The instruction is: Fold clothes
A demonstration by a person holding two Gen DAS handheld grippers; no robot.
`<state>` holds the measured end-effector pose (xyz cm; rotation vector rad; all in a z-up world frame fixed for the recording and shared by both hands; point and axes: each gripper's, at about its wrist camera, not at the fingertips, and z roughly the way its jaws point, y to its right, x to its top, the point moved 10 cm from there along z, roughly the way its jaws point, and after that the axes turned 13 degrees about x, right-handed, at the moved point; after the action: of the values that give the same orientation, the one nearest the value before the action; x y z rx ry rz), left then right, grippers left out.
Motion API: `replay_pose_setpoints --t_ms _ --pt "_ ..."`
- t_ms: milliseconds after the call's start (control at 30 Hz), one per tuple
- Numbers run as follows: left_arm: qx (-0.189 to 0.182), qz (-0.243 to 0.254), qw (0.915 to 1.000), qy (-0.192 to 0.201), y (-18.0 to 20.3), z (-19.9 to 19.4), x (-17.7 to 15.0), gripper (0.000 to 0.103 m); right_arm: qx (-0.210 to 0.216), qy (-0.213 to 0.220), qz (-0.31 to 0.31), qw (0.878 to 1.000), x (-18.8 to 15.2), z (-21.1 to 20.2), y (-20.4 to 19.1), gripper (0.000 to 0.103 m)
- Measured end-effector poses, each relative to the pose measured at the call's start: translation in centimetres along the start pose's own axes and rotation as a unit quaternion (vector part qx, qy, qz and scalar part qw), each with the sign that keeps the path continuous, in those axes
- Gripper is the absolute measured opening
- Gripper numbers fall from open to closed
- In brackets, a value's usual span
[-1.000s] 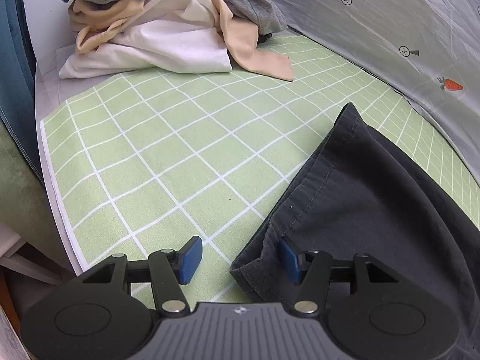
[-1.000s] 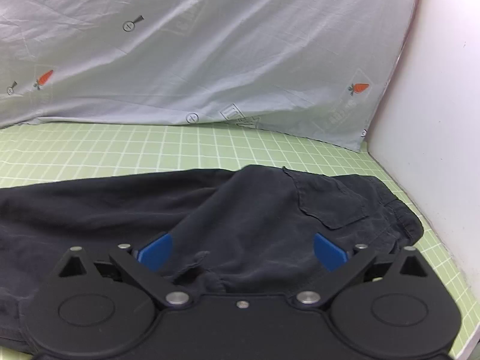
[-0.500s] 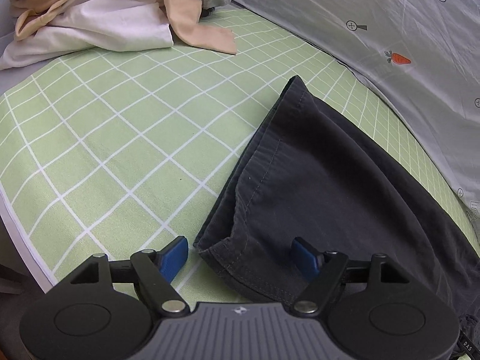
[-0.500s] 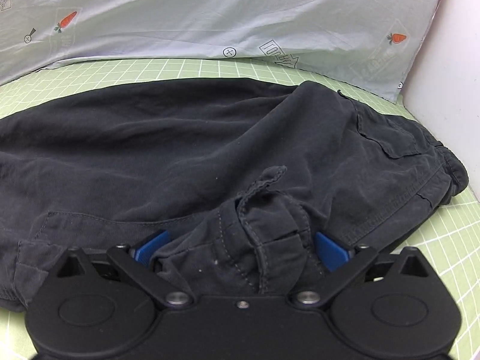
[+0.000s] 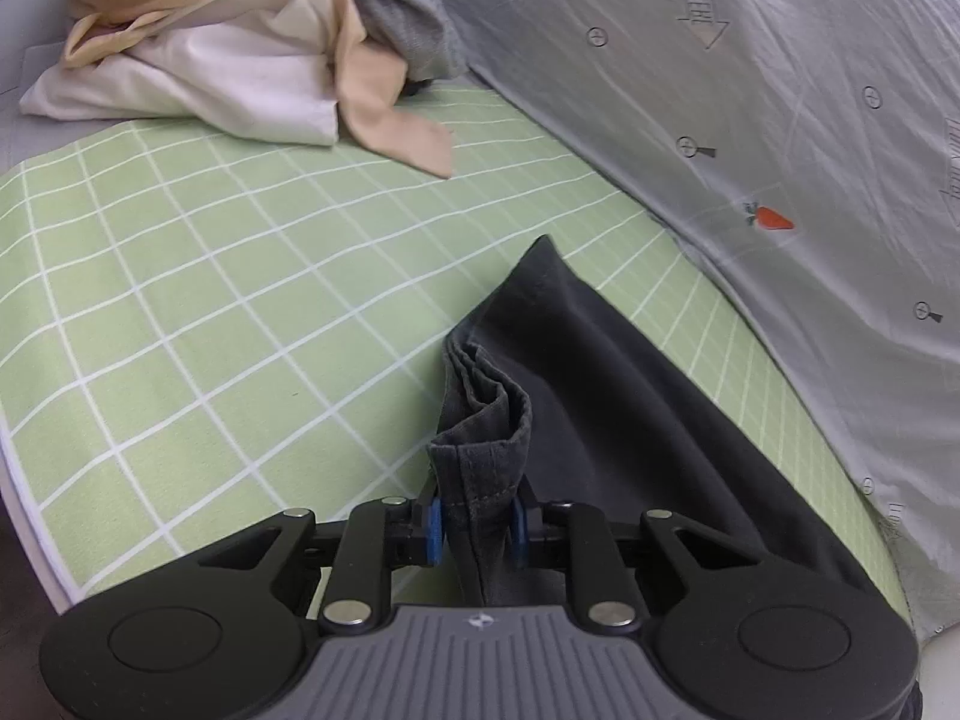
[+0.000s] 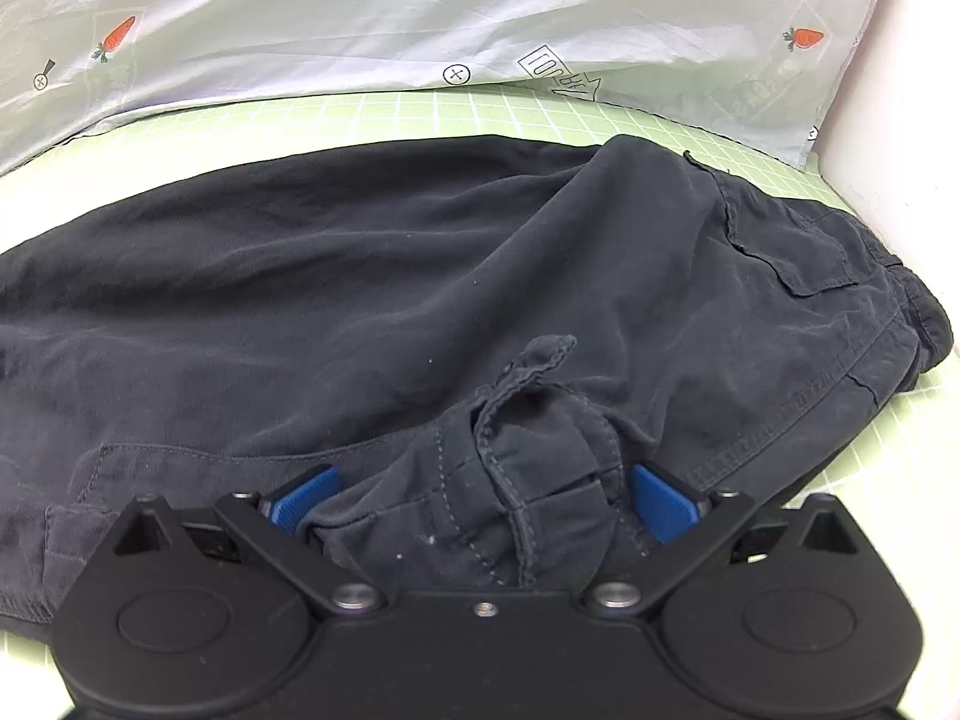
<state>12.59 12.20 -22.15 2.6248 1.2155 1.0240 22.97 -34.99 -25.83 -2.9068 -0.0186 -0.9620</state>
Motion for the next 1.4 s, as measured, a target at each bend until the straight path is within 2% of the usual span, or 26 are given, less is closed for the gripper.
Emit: replay_pose_setpoints --t_ms 100,133,200,233,333,433,500,600,667,800,900,967,1067,1133,1200,1267,1333,1400 --pt "-0.085 0.033 0.9958 0.012 6.5 -1.8 1.4 0.021 0.008 0.0 0.007 1.0 0.0 -0.1 0.0 0.103" --pt "-0.112 0.066 0.9914 0.01 9.1 -2.3 1.0 0.021 0.011 0.0 0.01 1.0 0.0 -0.1 0.2 0.103" --pt "-0.166 0.138 0.9765 0.004 14.2 -3.3 -0.2 0.021 0.016 0.002 0.018 1.0 0.0 -0.2 0.4 0.103" --pt "-0.188 0.181 0.9652 -0.011 16.5 -3.5 -1.5 0.021 0.019 0.003 0.023 1.0 0.0 -0.3 0.5 0.103" --pt "-0.209 0.26 0.9372 -0.102 20.2 -1.1 -7.5 0.026 0.025 0.007 0.038 0.999 0.1 -0.4 0.6 0.103" --pt "-0.174 0.262 0.9273 -0.203 19.6 2.4 -11.9 0.028 0.033 0.013 0.056 0.998 0.6 -1.0 0.7 0.103" --pt "-0.157 0.258 0.9253 -0.229 18.6 3.5 -12.8 0.029 0.045 0.029 0.069 0.996 1.5 -1.9 0.5 0.103" --pt "-0.157 0.247 0.9277 -0.232 18.1 3.6 -12.5 0.038 0.065 0.064 0.068 0.993 3.3 -3.8 -0.3 0.103" --pt "-0.157 0.247 0.9287 -0.228 18.2 3.5 -12.2 0.047 0.081 0.065 0.052 0.993 4.0 -3.7 -1.7 0.103" --pt "-0.156 0.248 0.9324 -0.212 17.9 2.6 -11.0 0.055 0.113 0.065 0.02 0.991 5.4 -3.5 -4.5 0.103" --pt "-0.154 0.245 0.937 -0.196 17.4 1.7 -9.5 0.058 0.114 0.035 -0.021 0.993 4.9 -1.8 -6.8 0.103" --pt "-0.153 0.238 0.9419 -0.181 16.8 1.1 -8.2 0.064 0.124 0.02 -0.04 0.991 4.7 -1.0 -8.3 0.103" --pt "-0.129 0.227 0.9542 -0.147 14.9 0.6 -5.8 0.065 0.144 0.011 -0.06 0.988 4.6 -0.7 -10.3 0.102" --pt "-0.088 0.208 0.9651 -0.133 13.0 1.3 -4.6 0.065 0.158 0.009 -0.072 0.985 4.9 -0.5 -11.6 0.101" --pt "-0.055 0.199 0.9691 -0.134 11.6 2.5 -4.2 0.065 0.173 0.002 -0.078 0.982 5.2 0.0 -12.8 0.098" --pt "-0.028 0.206 0.9692 -0.131 10.8 3.4 -4.2 0.065 0.19 -0.009 -0.082 0.978 5.3 0.6 -14.2 0.094" --pt "0.008 0.228 0.9655 -0.125 10.2 4.3 -4.4 0.065 0.202 -0.026 -0.086 0.975 5.4 1.4 -15.6 0.084" --pt "0.029 0.243 0.9619 -0.121 10.0 4.8 -4.6 0.065 0.21 -0.047 -0.086 0.973 5.1 2.3 -16.8 0.078"
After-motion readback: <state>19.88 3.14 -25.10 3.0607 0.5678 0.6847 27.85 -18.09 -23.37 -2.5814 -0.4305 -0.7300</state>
